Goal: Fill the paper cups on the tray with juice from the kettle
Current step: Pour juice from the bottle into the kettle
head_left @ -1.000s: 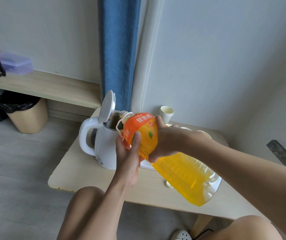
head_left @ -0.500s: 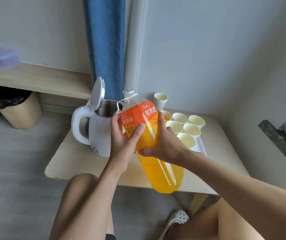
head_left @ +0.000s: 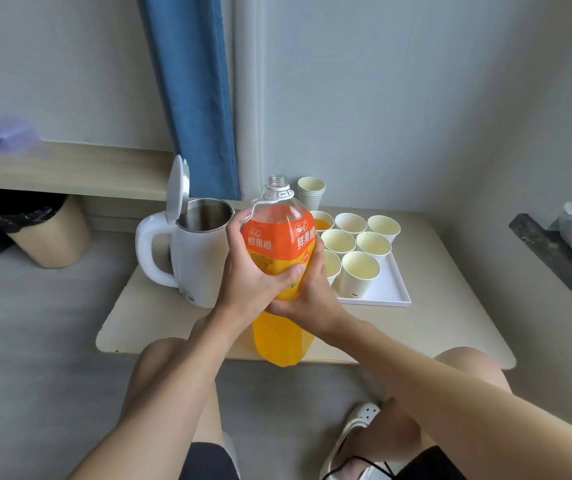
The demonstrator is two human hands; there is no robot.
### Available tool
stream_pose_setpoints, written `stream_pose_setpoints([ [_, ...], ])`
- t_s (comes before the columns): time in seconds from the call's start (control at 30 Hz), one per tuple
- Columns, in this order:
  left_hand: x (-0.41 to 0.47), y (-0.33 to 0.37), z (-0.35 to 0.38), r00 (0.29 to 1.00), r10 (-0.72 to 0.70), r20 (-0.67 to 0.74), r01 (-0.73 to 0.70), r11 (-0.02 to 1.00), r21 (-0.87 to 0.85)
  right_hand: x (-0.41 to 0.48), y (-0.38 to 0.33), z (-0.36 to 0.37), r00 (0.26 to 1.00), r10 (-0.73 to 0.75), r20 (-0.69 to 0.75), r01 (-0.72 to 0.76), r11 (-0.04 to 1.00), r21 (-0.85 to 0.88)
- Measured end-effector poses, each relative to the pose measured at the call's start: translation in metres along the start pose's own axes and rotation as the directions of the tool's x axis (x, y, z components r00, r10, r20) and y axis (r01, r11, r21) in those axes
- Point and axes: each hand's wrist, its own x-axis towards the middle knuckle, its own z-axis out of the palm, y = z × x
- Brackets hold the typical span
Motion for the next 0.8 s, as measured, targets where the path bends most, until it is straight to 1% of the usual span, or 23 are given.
stream_pose_setpoints([
  [0.07,0.000,0.000,-0.003,0.999,0.013,0.034,-0.013,1.000,0.007,0.002,0.003,-0.005,0.999,-0.001,0.042,-0.001,0.999,0.049],
  [0.13,0.003,0.001,-0.005,0.997,0.023,0.080,-0.024,1.000,0.012,0.001,0.004,-0.016,0.992,-0.002,0.130,-0.007,0.997,0.075],
  [0.2,0.007,0.001,-0.010,0.989,0.028,0.142,-0.032,0.999,0.022,0.000,0.007,-0.029,0.969,0.001,0.246,-0.014,0.999,0.053],
  [0.23,0.009,0.000,-0.012,0.985,0.032,0.170,-0.037,0.999,0.025,0.000,0.009,-0.035,0.963,0.020,0.270,-0.023,1.000,0.007],
  [0.3,0.012,-0.002,-0.018,0.979,0.033,0.204,-0.039,0.999,0.024,0.003,0.017,-0.044,0.965,0.107,0.238,-0.064,0.982,-0.180],
  [0.33,0.012,-0.002,-0.020,0.977,0.029,0.212,-0.034,0.999,0.019,0.006,0.024,-0.047,0.959,0.184,0.215,-0.113,0.946,-0.305],
  [0.4,0.011,0.001,-0.020,0.983,0.019,0.184,-0.017,1.000,-0.011,0.010,0.043,-0.050,0.925,0.333,0.186,-0.194,0.831,-0.522],
  [0.47,0.011,0.007,-0.018,0.994,0.013,0.105,-0.009,0.999,-0.042,0.008,0.061,-0.049,0.887,0.426,0.180,-0.224,0.736,-0.639],
  [0.53,0.012,0.011,-0.015,0.998,0.031,0.045,-0.029,0.999,-0.037,0.004,0.075,-0.044,0.859,0.482,0.173,-0.239,0.676,-0.697],
  [0.6,0.013,0.012,-0.012,0.999,0.035,0.027,-0.034,0.999,-0.031,0.001,0.087,-0.036,0.846,0.506,0.171,-0.239,0.646,-0.725],
  [0.67,0.013,0.008,-0.010,1.000,0.019,0.020,-0.018,0.999,-0.037,0.002,0.097,-0.029,0.849,0.501,0.168,-0.234,0.642,-0.730],
  [0.8,0.011,-0.001,-0.007,1.000,-0.016,0.003,0.016,0.999,-0.031,0.006,0.108,-0.017,0.873,0.462,0.156,-0.226,0.668,-0.709],
])
